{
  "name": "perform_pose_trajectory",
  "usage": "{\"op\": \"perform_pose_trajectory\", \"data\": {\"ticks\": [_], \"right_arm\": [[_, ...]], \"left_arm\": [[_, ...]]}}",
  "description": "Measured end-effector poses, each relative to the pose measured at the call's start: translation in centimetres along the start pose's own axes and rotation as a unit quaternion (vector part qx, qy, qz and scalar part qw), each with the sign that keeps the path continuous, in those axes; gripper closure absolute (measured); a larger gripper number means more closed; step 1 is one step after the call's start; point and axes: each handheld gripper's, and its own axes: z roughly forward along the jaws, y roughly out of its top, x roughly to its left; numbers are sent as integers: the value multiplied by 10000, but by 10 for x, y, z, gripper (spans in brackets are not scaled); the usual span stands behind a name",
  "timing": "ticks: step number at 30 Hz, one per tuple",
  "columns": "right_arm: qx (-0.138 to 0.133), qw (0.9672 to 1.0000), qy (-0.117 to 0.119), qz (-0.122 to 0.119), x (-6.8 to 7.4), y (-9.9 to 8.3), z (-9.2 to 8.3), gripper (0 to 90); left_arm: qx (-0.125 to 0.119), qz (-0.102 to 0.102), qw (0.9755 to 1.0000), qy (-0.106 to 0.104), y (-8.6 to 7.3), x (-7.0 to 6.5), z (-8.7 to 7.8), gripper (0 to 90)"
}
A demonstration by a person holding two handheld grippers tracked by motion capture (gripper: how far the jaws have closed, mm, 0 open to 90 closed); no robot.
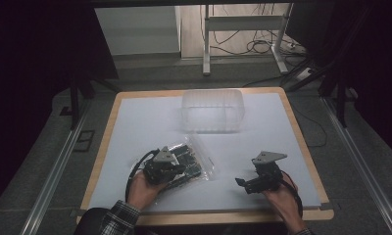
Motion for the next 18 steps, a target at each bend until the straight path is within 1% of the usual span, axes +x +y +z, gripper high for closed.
{"op": "perform_pose_trajectory", "data": {"ticks": [4, 12, 16, 18], "right_arm": [[-79, 9999, -73, 33, 1, 2, -3, 15], [-58, 9999, -104, -8, 1, 2, -2, 12], [-78, 9999, -105, -17, 1, 2, -3, 13], [-53, 9999, -82, -38, 1, 2, -2, 13]], "left_arm": [[-48, -48, 9998, 185, -6, 6, -11, 779], [-27, -134, 9992, 384, -17, 12, -20, 648], [-61, -162, 9990, 417, -20, 13, -22, 552], [-85, -198, 9985, 497, -23, 14, -26, 499]]}}
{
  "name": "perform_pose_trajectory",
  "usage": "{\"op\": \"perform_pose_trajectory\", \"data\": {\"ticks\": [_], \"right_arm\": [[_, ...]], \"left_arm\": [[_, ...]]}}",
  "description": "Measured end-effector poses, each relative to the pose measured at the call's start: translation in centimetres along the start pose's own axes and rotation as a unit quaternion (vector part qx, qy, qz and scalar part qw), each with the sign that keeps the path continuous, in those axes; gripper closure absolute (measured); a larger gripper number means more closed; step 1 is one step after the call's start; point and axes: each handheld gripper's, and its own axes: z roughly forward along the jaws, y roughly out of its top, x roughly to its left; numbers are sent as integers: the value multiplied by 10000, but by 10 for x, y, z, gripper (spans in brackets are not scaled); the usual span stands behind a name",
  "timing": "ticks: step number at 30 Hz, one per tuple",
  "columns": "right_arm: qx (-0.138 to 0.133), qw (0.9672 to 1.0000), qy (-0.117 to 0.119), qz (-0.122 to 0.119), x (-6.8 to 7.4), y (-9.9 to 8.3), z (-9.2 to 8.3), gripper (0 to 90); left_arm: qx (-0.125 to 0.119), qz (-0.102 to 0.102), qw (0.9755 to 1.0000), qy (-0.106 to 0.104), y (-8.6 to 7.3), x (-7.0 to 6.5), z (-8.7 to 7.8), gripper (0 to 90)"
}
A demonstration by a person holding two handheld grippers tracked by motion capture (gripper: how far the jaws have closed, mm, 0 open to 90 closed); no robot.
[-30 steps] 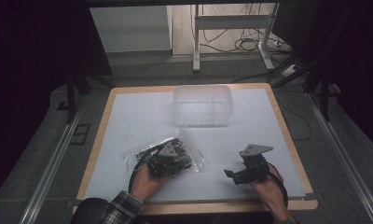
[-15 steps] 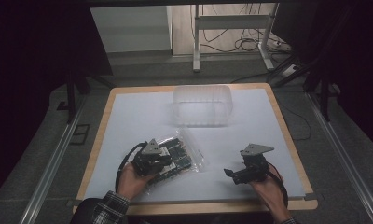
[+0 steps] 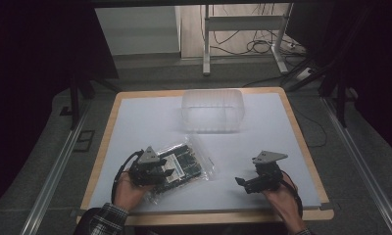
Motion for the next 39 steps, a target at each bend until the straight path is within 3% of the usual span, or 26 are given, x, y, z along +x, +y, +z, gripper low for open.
{"op": "perform_pose_trajectory", "data": {"ticks": [11, 16, 19, 26, 31, 35, 39], "right_arm": [[24, 10000, 57, 3, 5, 3, 1, 18], [9, 10000, 81, -23, 9, 5, 3, 16], [-9, 9999, 120, -13, 11, 7, 5, 16], [41, 9998, 194, -26, 15, 14, 14, 2], [-73, 9994, 349, 41, 17, 21, 23, 2], [-116, 9989, 453, 97, 19, 28, 29, 11], [-4, 9987, 501, -6, 21, 33, 34, 64]], "left_arm": [[-153, -128, 9997, 151, -20, 6, -19, 185], [-145, 36, 9995, 269, -28, 5, -19, 75], [-223, 12, 9993, 312, -31, 5, -20, 20], [-319, -71, 9987, 386, -38, 7, -24, 0], [-418, -261, 9984, 271, -45, 10, -29, 0], [-416, -250, 9982, 351, -47, 9, -31, 0], [-358, -200, 9982, 437, -48, 8, -31, 0]]}}
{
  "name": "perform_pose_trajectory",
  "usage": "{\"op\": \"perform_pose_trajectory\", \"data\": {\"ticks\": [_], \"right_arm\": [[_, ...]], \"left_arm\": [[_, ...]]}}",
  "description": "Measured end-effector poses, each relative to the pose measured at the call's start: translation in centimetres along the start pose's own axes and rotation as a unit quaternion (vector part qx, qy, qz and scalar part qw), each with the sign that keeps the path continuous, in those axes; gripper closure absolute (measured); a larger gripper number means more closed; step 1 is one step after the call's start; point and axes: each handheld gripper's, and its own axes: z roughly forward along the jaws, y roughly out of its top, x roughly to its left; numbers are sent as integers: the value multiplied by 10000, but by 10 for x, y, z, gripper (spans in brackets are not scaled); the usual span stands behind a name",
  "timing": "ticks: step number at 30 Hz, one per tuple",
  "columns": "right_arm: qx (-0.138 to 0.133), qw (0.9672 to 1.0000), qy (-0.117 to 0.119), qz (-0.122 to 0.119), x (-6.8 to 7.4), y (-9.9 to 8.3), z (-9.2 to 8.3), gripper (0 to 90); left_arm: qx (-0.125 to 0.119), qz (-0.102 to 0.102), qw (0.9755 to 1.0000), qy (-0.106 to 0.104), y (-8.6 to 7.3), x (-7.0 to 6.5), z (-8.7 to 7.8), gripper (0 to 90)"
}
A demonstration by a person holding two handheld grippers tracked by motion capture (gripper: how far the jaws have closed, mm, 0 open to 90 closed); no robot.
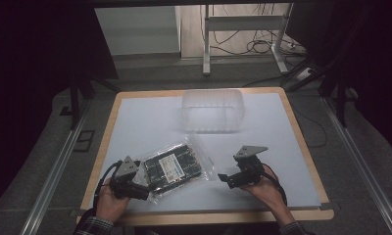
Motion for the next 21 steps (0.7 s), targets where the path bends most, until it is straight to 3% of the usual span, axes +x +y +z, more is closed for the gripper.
{"op": "perform_pose_trajectory", "data": {"ticks": [9, 12, 21], "right_arm": [[124, 9999, 91, -13, 0, 10, 15, 121], [101, 9997, 214, 46, -2, 17, 25, 195], [202, 9991, 307, 196, -10, 26, 49, 292]], "left_arm": [[-38, 50, 10000, 33, 0, 0, 0, 0], [-69, 71, 9999, 70, 0, 0, 0, 0], [-83, 98, 9999, 104, 0, 0, -1, 0]]}}
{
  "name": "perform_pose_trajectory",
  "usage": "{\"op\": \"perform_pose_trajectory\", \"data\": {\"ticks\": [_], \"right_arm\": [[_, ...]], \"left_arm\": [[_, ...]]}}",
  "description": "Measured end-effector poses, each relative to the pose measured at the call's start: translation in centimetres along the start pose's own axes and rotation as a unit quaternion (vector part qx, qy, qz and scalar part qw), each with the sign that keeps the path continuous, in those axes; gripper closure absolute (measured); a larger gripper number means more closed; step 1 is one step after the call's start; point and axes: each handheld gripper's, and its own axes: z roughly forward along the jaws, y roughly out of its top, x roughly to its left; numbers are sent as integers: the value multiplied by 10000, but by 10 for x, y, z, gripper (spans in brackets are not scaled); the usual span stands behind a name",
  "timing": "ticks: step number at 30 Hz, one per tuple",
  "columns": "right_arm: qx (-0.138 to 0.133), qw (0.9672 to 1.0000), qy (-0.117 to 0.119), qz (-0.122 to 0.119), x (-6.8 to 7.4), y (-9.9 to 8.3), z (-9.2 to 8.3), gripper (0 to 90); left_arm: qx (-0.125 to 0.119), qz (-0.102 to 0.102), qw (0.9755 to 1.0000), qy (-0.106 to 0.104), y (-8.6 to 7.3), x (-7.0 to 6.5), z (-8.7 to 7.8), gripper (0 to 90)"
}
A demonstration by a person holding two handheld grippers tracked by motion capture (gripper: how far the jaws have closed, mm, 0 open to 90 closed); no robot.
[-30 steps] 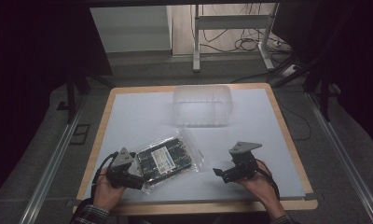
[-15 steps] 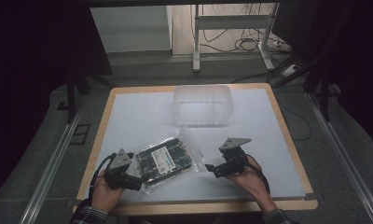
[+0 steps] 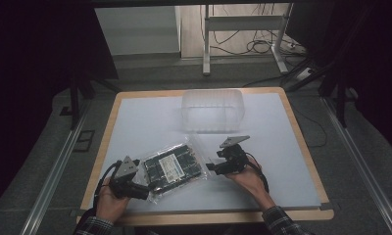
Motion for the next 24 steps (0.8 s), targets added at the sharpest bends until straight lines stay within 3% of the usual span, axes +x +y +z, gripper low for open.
{"op": "perform_pose_trajectory", "data": {"ticks": [11, 24], "right_arm": [[122, 9997, 215, 84, -5, 10, 26, 447], [93, 9992, 362, 155, 4, 12, 35, 630]], "left_arm": [[12, 35, 10000, 21, 0, -1, 1, 0], [49, 82, 10000, 21, 0, -2, 2, 0]]}}
